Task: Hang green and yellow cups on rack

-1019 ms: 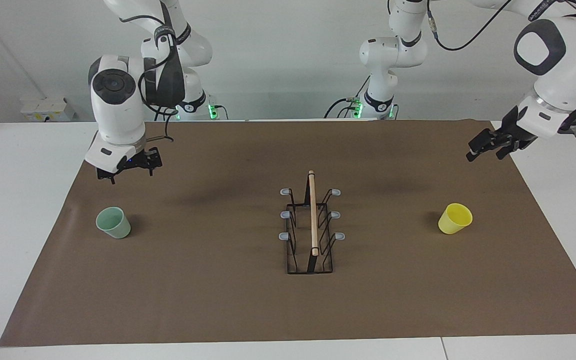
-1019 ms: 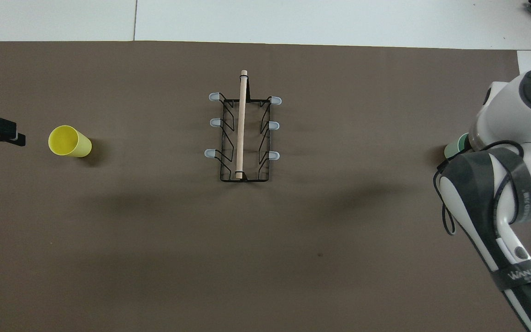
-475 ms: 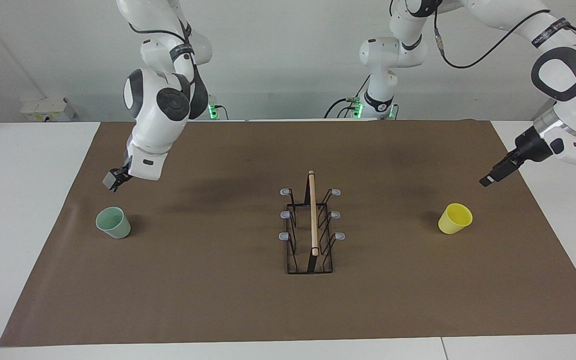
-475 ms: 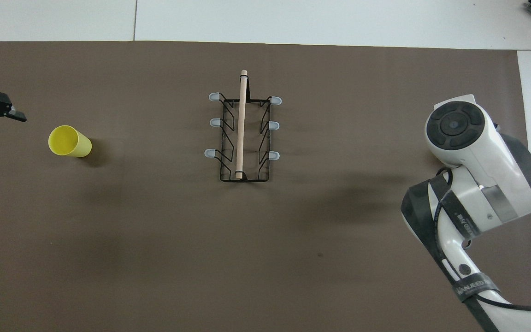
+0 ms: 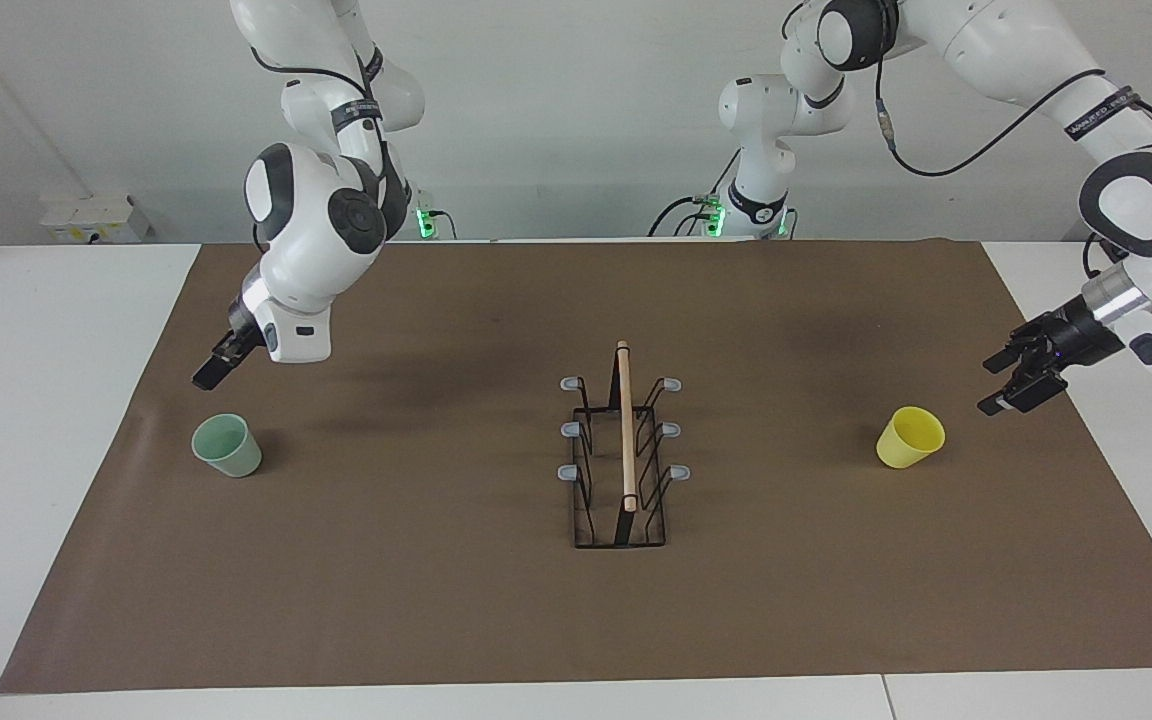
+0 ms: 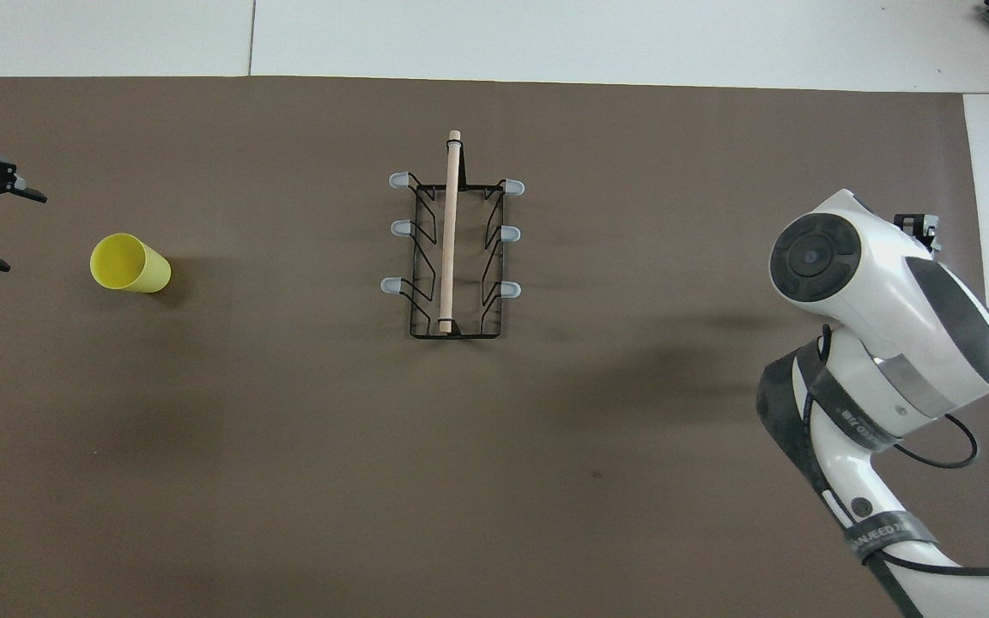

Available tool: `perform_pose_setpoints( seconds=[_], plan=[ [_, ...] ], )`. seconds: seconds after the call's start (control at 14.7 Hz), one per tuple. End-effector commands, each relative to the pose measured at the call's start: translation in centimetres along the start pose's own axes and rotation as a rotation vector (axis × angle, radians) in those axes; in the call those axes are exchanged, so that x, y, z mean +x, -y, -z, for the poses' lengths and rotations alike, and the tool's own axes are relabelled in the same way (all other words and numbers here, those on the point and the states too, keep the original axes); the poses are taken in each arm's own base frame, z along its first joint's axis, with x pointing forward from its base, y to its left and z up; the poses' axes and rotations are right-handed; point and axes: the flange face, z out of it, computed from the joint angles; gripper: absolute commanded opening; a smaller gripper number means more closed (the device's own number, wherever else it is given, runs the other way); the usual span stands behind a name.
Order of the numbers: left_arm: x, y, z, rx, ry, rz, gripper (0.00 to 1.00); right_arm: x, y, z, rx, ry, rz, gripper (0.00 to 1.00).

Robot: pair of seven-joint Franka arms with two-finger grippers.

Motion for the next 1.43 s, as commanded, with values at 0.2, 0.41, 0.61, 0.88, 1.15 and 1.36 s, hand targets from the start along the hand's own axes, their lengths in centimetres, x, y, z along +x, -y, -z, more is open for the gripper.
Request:
perform_pose_setpoints(
  seconds=[0.2,0.41,0.61,0.88,1.15,1.36],
  plan=[
    [5.9,0.7,-3.3,-0.071,0.048,0.246,1.00,4.6,0.2,-3.1,-0.098,0.078,0.188,1.00],
    [8.0,2.9,-5.2,-0.155,0.145,0.481,1.00,8.1,0.5,-4.2,-0.139,0.141,0.276,1.00],
    [8.7,4.6,-7.4,-0.208,0.215,0.703,1.00,10.2,0.3,-5.2,-0.152,0.128,0.260,1.00],
    [7.2,6.3,-9.1,-0.230,0.298,0.775,1.00,12.5,0.4,-6.0,-0.179,0.135,0.231,1.00],
    [6.8,8.3,-10.3,-0.230,0.327,0.826,1.00,14.5,0.9,-7.2,-0.187,0.105,0.193,1.00],
    [5.3,11.5,-12.8,-0.286,0.429,0.909,1.00,15.9,1.3,-7.6,-0.198,0.074,0.161,1.00]
  ],
)
